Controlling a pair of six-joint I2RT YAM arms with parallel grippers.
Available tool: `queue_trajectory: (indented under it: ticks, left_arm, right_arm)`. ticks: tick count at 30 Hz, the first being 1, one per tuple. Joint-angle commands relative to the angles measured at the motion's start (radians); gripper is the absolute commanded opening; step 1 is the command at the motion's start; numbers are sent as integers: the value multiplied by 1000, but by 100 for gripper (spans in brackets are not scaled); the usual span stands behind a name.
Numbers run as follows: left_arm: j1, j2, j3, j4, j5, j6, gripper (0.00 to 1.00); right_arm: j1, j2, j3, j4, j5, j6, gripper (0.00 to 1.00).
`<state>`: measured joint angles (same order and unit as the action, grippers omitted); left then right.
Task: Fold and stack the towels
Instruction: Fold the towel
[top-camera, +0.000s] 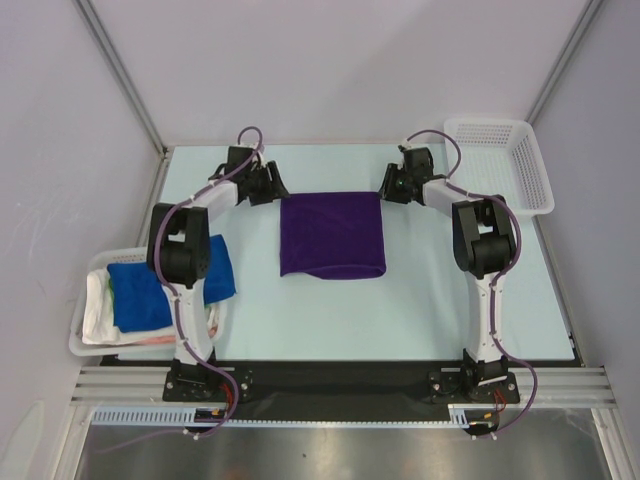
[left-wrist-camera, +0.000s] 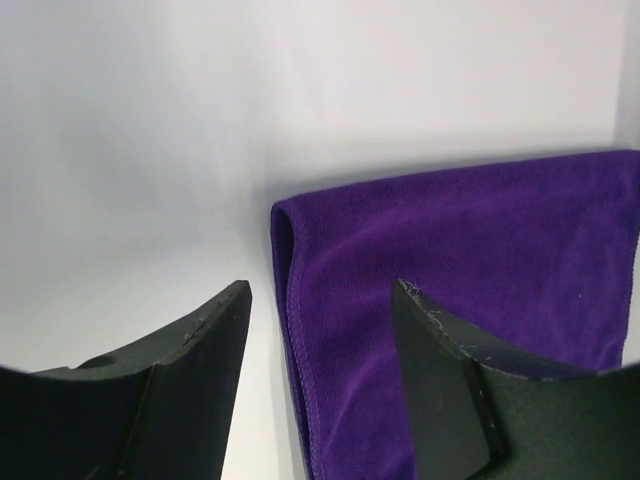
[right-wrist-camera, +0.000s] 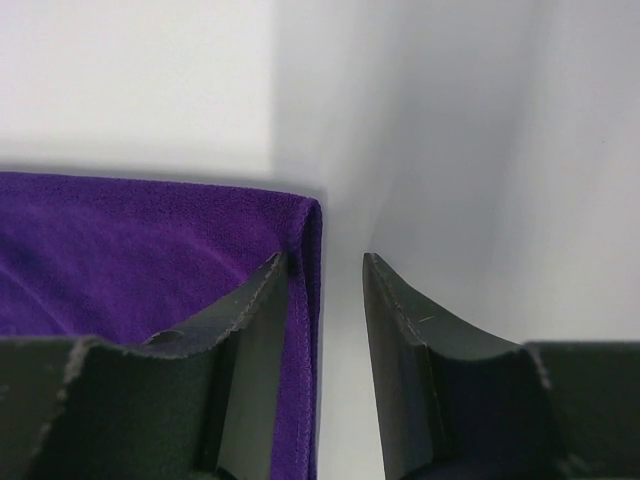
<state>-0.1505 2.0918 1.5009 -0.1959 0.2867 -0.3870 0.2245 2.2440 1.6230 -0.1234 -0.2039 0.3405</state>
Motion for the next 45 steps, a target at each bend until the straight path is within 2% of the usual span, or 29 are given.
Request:
queue_trajectory:
  ticks: [1,10,19,29,41,45]
  left_arm:
    - [-27,14,93,-74,-84,74,63]
    - [-72,122,226,-220,-214,108,61]
    - [-81,171,255,-241,-330,94,61]
    - [-123,211,289,-261,-360,79,57]
    - [-152,226,275,-254,-382,33,51]
    - [-158,238,266,-238,-371,17,48]
  right_arm:
    - [13,-18,61,-31,-5,-35,41]
    - [56,48,158,-133,86,-90,41]
    - [72,91,206,-196,199,-110,40]
    - [113,129,267,-240,293,-155,41]
    - [125,161,271,-239,274,-141,40]
    - [128,169,275,-236,271,-133,36]
